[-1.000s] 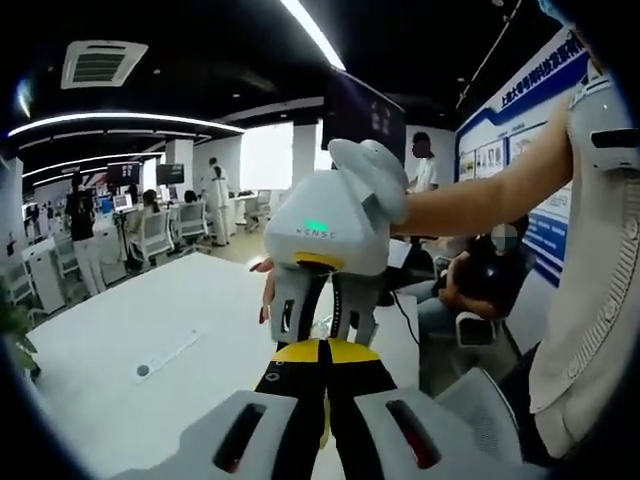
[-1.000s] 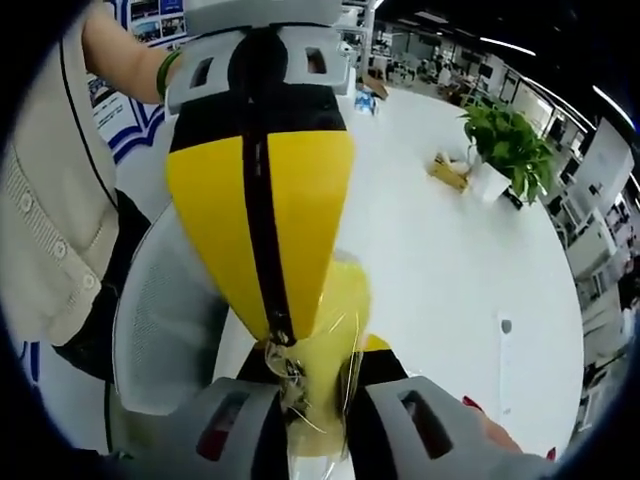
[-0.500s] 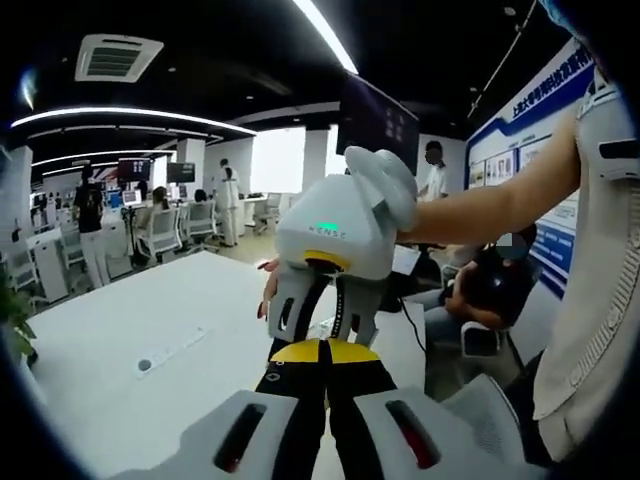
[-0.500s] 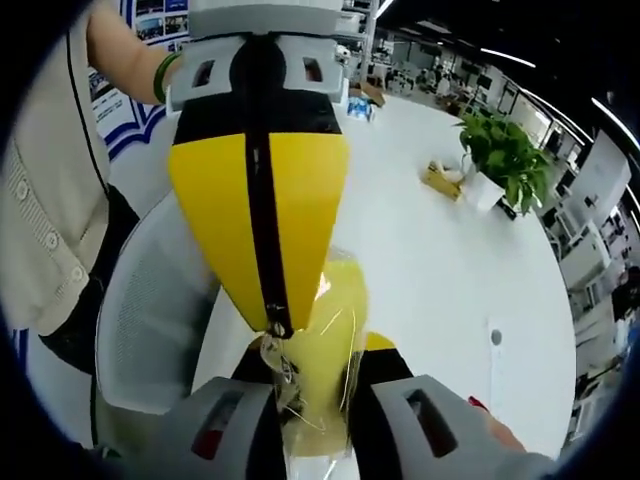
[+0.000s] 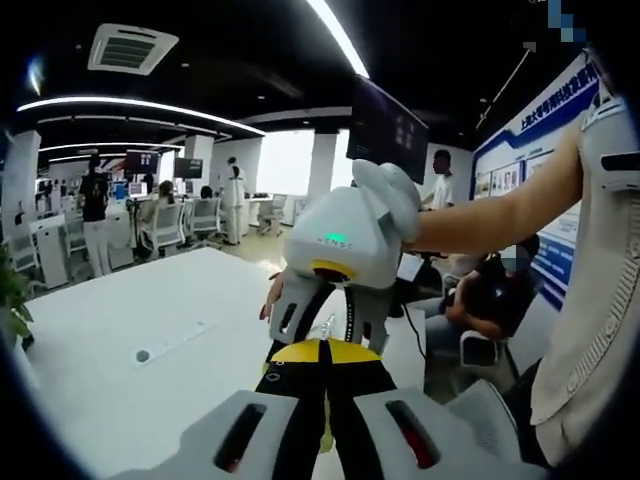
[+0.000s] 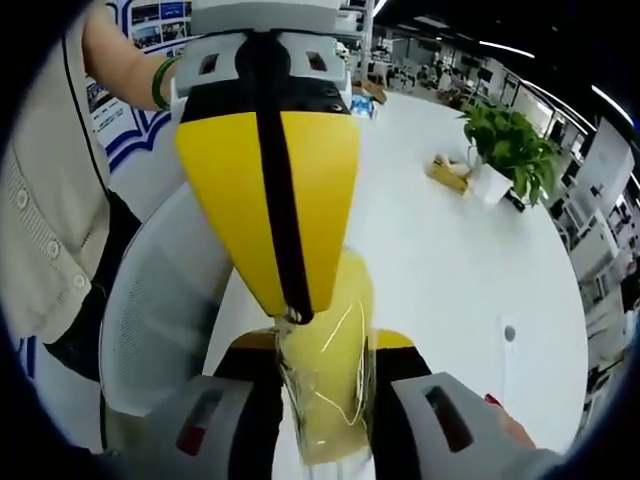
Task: Compare the silicone blocks by pressing each to a similar depth, holding the contact briefly, and releasing to observe deformation and rebound differences across the visible hardness samples.
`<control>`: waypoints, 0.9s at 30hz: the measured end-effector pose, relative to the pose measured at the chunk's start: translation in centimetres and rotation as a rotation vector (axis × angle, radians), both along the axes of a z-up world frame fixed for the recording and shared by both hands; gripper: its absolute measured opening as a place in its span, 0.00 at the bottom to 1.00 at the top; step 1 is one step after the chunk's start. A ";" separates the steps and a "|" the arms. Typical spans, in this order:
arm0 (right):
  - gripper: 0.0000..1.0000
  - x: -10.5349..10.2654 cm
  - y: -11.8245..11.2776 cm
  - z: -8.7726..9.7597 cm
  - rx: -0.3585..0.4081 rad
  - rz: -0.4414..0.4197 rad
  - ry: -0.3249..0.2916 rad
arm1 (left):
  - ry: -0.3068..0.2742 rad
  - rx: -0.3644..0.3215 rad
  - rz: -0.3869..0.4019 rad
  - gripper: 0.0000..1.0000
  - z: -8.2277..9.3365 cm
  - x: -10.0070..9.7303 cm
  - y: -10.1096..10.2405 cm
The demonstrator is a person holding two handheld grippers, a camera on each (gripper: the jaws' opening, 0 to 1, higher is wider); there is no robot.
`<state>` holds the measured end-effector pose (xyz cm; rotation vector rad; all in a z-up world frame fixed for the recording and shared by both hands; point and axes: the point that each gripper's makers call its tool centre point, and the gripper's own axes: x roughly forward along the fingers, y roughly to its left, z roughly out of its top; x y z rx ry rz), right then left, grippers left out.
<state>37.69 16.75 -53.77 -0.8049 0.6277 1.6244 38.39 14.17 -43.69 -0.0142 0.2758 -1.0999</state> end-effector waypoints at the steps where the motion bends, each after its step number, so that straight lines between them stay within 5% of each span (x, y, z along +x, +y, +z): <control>1: 0.28 0.0 0.0 0.0 0.000 -0.001 0.002 | 0.003 -0.004 0.000 0.00 0.0 -0.1 0.0; 27: 0.40 -0.2 -0.3 0.9 0.014 -0.022 -0.026 | -0.009 -0.011 0.008 0.00 0.6 -1.0 0.2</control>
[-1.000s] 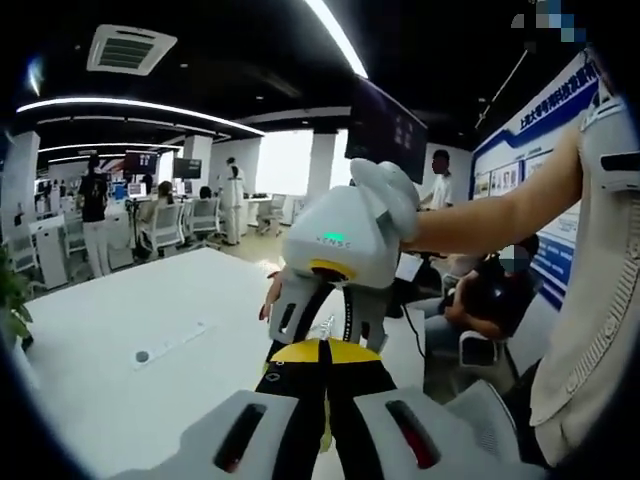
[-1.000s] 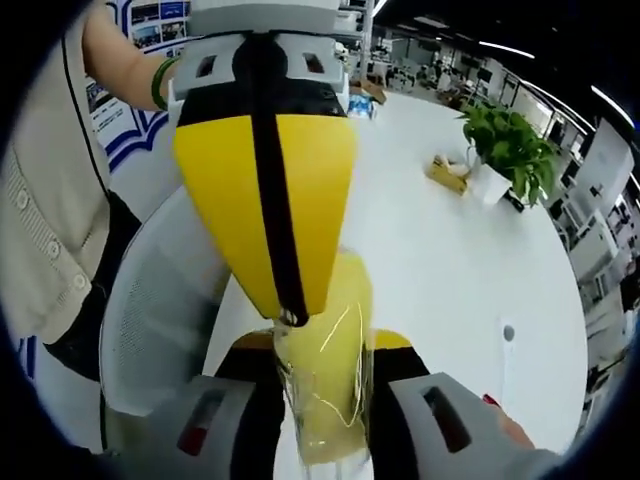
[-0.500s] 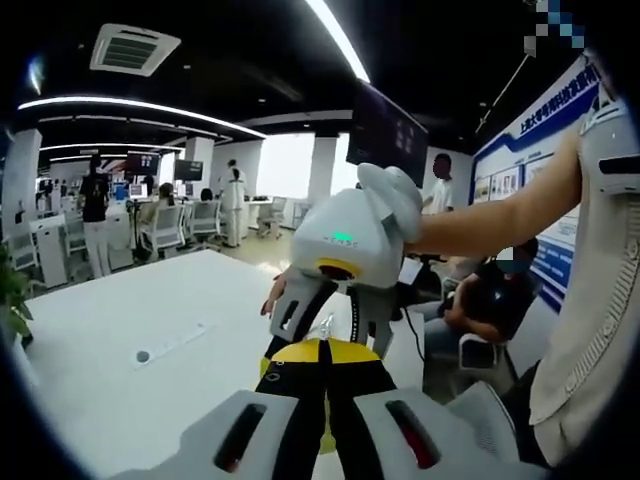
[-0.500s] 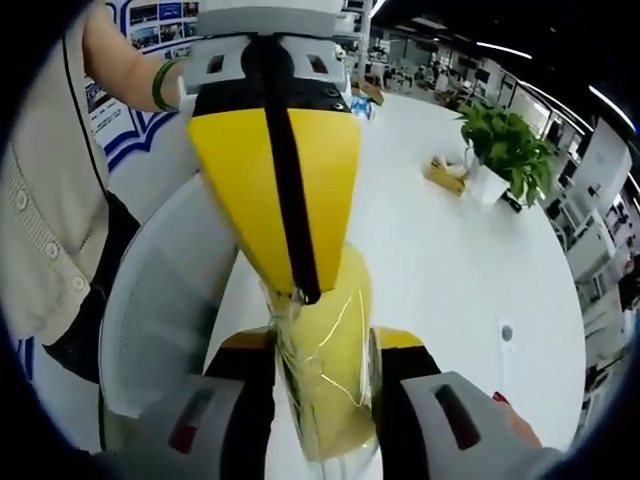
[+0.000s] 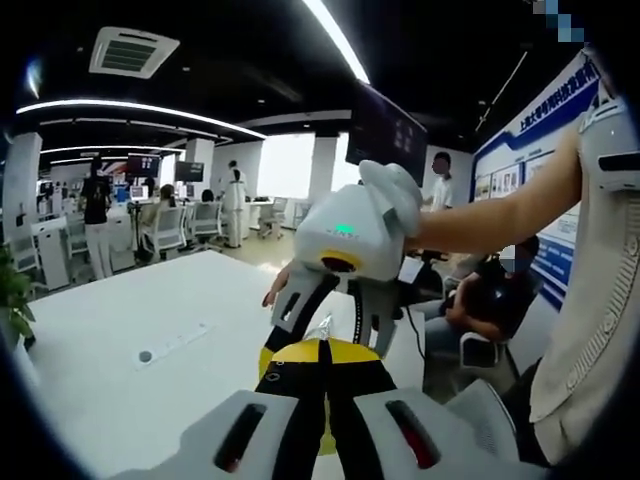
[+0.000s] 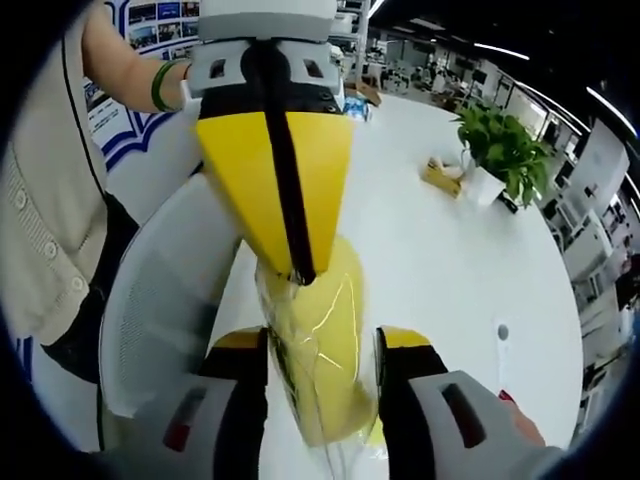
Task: Compare the silicone blocks by pressing each to a similar depth, holding the contact briefly, and releasing to observe deformation and rebound differences across the visible hardness samples.
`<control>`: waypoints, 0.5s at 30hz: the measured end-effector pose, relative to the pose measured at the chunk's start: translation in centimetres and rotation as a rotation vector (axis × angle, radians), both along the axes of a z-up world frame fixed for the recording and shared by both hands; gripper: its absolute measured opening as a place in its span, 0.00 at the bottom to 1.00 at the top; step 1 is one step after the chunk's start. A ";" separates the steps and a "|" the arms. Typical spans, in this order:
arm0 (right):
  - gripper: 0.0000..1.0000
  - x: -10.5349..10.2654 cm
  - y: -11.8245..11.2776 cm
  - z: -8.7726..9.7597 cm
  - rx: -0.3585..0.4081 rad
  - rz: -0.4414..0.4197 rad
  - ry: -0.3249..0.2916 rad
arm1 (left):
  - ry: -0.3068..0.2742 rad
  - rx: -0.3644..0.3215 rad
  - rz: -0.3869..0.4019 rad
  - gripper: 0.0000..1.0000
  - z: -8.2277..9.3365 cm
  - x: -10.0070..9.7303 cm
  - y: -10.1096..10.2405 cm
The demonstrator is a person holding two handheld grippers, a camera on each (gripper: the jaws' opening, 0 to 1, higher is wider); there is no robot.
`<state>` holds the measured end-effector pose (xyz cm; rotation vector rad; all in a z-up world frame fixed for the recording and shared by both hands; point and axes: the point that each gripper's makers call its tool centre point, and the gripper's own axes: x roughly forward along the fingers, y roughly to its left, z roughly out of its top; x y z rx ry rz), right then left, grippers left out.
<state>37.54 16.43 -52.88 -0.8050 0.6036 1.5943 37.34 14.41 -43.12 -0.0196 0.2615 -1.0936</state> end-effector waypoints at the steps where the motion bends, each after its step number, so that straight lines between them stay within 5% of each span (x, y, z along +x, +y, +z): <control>1: 0.40 0.0 0.0 0.0 0.001 0.000 0.000 | 0.000 0.001 0.001 0.00 0.0 0.0 0.0; 15: 0.51 0.4 0.1 0.5 0.069 -0.051 0.001 | 0.019 0.001 0.018 0.00 -0.6 0.0 0.3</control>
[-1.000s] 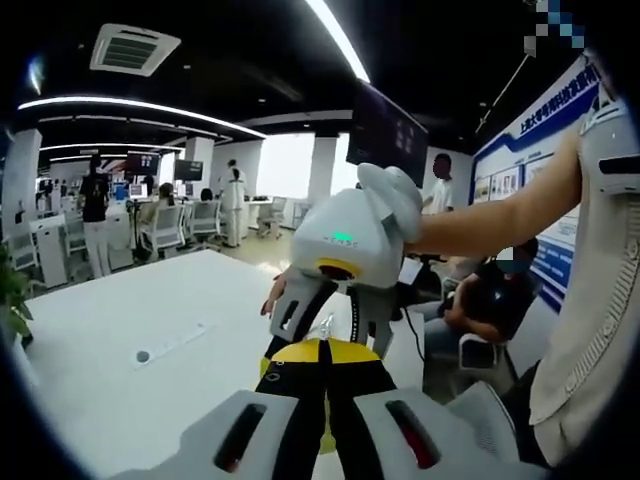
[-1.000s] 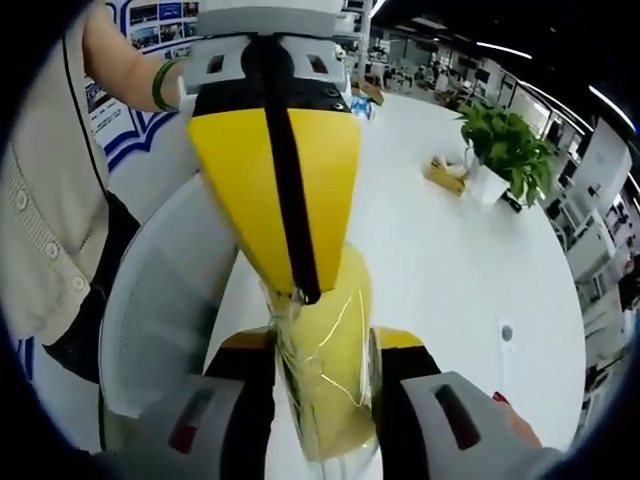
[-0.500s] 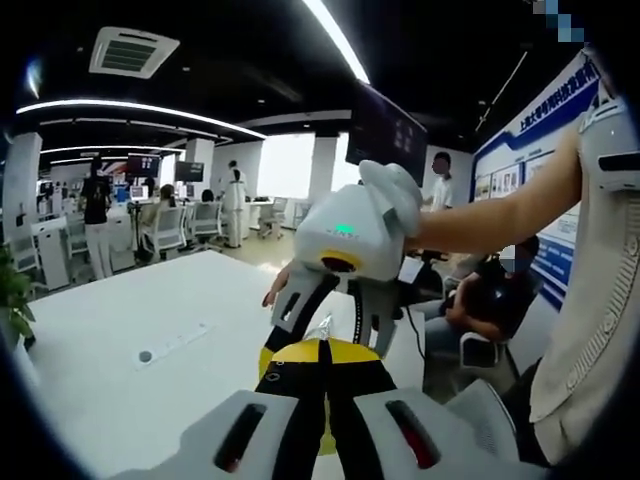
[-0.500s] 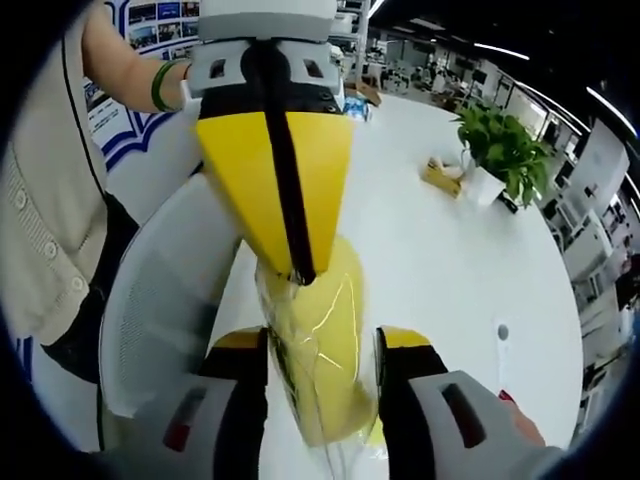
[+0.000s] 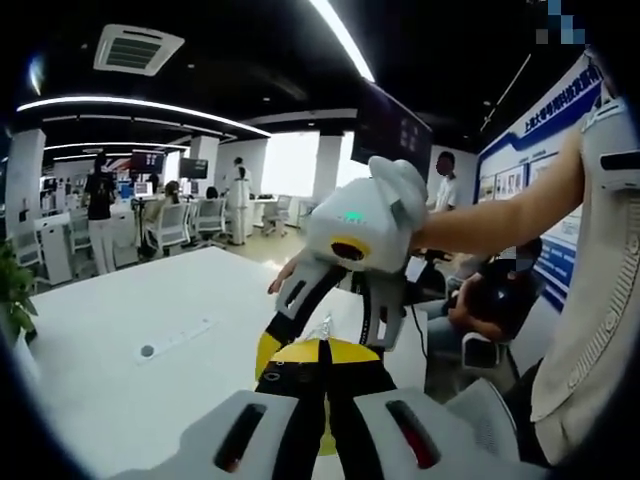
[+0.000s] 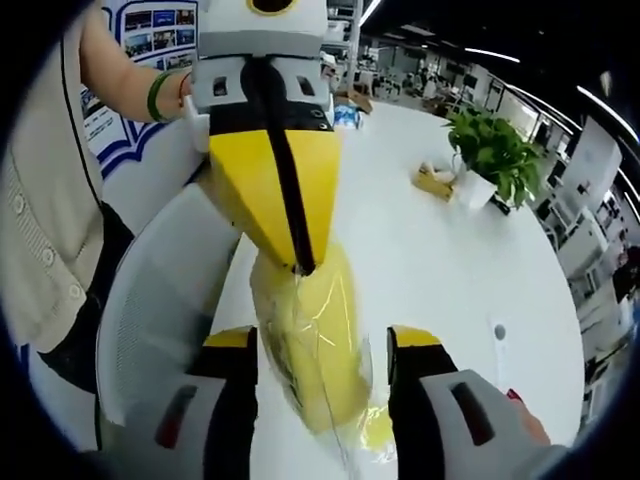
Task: Compare the silicone blocks by pressing each to a similar depth, holding the contact briefly, and releasing to observe deformation and rebound differences across the visible hardness samples.
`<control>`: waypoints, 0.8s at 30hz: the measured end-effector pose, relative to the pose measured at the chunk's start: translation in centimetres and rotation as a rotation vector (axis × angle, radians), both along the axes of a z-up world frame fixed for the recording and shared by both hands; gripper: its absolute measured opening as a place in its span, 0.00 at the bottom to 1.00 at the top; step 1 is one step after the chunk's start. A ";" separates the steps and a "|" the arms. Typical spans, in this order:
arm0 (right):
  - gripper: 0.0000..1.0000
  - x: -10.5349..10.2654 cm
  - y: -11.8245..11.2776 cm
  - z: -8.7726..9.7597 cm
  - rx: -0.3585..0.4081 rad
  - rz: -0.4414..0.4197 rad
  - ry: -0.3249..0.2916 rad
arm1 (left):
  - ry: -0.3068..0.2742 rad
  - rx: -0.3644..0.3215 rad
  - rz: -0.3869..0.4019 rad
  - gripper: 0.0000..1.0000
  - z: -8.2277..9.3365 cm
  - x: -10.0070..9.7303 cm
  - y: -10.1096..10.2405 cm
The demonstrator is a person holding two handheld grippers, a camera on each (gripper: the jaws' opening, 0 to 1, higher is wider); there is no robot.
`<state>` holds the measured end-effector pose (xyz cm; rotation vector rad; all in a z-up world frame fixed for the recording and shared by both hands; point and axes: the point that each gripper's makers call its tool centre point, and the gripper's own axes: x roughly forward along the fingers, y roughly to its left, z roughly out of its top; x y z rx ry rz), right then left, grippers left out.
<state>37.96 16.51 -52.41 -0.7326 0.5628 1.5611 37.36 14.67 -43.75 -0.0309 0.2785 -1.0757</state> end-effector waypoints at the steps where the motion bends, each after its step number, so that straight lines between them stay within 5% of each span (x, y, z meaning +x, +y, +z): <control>1: 0.52 0.0 0.0 0.1 0.010 -0.008 0.001 | 0.001 -0.002 0.001 0.00 0.0 0.0 0.0; 17: 0.69 1.7 -3.3 1.4 0.223 -0.339 -0.075 | 0.041 -0.025 0.029 0.00 -1.3 0.1 0.7; 24: 0.71 1.2 -5.1 2.5 0.396 -0.534 -0.023 | 0.072 -0.052 0.063 0.00 -2.1 0.2 1.5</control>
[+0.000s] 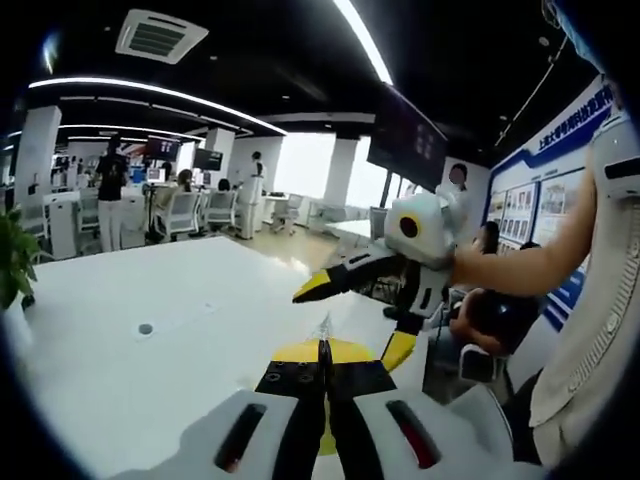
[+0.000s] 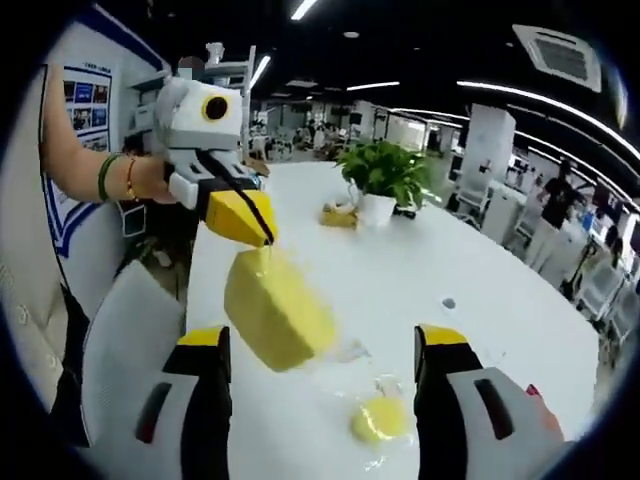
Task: Compare the silicone blocks by pressing each to a similar depth, holding the contact briefly, and releasing to observe deformation and rebound differences across the visible hardness samples.
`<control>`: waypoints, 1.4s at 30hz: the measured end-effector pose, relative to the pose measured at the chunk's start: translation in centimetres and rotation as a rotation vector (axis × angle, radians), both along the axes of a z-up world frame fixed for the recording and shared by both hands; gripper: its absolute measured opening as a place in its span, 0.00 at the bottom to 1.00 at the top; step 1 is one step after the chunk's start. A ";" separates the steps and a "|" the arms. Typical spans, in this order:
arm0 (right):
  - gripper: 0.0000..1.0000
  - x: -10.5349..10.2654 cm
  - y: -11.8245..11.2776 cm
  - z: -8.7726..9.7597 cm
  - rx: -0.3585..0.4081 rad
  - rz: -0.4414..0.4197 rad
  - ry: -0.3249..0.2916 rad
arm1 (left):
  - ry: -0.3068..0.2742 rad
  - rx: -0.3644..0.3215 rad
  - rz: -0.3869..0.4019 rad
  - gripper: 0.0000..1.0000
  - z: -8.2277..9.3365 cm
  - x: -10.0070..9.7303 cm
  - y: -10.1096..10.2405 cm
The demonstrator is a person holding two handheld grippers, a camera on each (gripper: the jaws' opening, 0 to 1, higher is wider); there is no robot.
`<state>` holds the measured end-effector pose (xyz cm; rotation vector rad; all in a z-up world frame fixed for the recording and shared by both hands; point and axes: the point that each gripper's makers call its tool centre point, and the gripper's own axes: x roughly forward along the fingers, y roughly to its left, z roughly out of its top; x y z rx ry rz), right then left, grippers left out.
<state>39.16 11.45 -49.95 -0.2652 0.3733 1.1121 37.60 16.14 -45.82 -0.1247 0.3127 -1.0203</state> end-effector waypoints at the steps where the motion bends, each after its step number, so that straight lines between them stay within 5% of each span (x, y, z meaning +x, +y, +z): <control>1: 0.71 -0.4 -0.2 0.2 0.041 -0.027 0.007 | 0.002 -0.001 0.011 0.00 -0.1 0.2 0.2; 5: 0.70 -1.6 -1.5 1.2 0.225 -0.157 0.050 | 0.043 -0.034 0.053 0.00 -0.9 1.0 0.9; 9: 0.76 -3.5 -3.3 0.2 0.305 -0.246 0.128 | 0.073 -0.026 0.127 0.00 -2.5 2.6 2.0; 14: 0.74 -5.8 -6.5 -1.9 0.297 -0.342 0.171 | 0.167 -0.046 0.146 0.00 -5.6 4.1 2.3; 21: 0.74 -8.1 -9.2 -3.8 0.311 -0.436 0.245 | 0.251 0.034 0.115 0.00 -11.0 4.4 1.4; 25: 0.73 -8.2 -10.1 -4.2 0.301 -0.472 0.255 | 0.377 -0.001 0.073 0.00 -13.7 4.3 1.2; 32: 0.71 -7.2 -11.7 -4.9 0.282 -0.527 0.271 | 0.385 0.037 0.146 0.00 -16.2 8.9 4.3; 42: 0.70 -6.1 -12.1 -6.4 0.247 -0.553 0.307 | 0.408 0.145 0.146 0.00 -21.0 13.5 6.4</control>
